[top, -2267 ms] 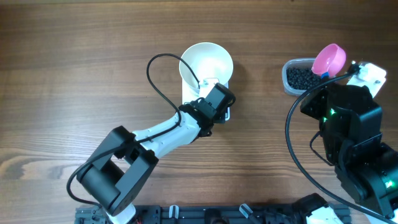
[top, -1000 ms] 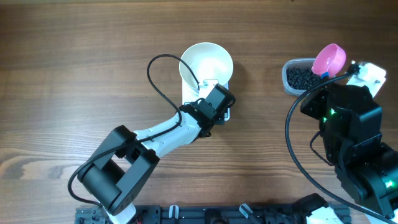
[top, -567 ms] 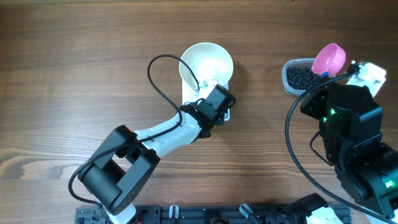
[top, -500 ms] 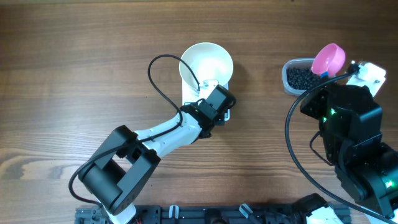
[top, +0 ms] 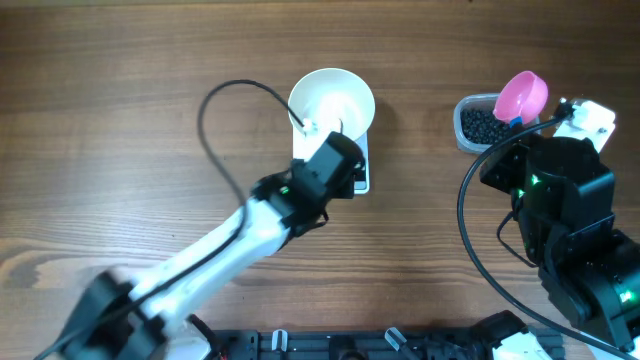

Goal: Scoop item into bowl and weigh 150g on scale
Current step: 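Withdraw the left gripper from the scale to the left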

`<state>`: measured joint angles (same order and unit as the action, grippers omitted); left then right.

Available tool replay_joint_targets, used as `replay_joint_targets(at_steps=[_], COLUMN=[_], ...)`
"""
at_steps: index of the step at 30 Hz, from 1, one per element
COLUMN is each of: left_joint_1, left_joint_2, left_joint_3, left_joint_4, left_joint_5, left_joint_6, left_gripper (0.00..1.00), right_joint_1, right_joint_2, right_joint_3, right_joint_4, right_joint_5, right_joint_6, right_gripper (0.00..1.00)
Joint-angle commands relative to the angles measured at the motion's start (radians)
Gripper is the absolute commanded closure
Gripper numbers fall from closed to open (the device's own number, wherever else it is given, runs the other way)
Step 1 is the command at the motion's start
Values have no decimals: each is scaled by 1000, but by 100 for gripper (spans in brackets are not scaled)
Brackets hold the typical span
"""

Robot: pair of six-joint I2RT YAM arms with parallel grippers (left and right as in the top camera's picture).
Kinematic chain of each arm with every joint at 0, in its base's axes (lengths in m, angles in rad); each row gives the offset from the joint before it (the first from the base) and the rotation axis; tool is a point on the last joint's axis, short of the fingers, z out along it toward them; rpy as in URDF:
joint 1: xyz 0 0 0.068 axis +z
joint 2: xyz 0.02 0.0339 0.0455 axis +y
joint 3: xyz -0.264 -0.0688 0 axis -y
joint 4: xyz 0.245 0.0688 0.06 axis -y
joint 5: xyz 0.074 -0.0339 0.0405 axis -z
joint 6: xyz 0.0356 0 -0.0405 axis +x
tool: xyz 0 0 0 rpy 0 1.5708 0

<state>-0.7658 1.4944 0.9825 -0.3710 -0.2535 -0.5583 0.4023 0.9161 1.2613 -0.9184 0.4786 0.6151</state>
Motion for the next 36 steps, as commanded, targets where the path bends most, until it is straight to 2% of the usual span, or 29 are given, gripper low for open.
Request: replay_joint_targets(at_steps=[1,2,3,4,9,13,16,18,25,36], left_joint_1=[2,2,2,2,2,3,10,31,212,233], left_joint_2=[-169,-195,-236,-269,-339,-335,-344,-356,-367,-382], left_joint_3=[-1,-1,-1,-1,-1,-1,3,30,273,301], left_joint_4=[-65,-79,-108,-135,-269,-307,-319,-363,-598,-695], left_joint_5=[2,2,2,2,8,43,84,111,350,228], left_joint_6=[5,5,5,5,1,27,210,282,650,660], left_gripper=[58,42,16,0,0,0,0,0,0,0], right_joint_1=[-3,-3,-3,-3,-3,-3,-3,-3,-3,-3], right_joint_2=[-11,-11,-11,-10,-10,-8,-8,-8,-8,8], right_joint_3=[21,21,21,21,21,21,21,21,21,21], right_joint_4=[0,-1,-2,-2,-1,-2,-3,-5,-21,-29], right_joint_5=[-8,-8,-8,-8,-8,-8,-8,-8,-8,-8], right_joint_6=[-10,-10,-11,-11,-11,-12,-13,-13,-13,-13], right_gripper=[96,96,96,96,96,96,96,96,96,96])
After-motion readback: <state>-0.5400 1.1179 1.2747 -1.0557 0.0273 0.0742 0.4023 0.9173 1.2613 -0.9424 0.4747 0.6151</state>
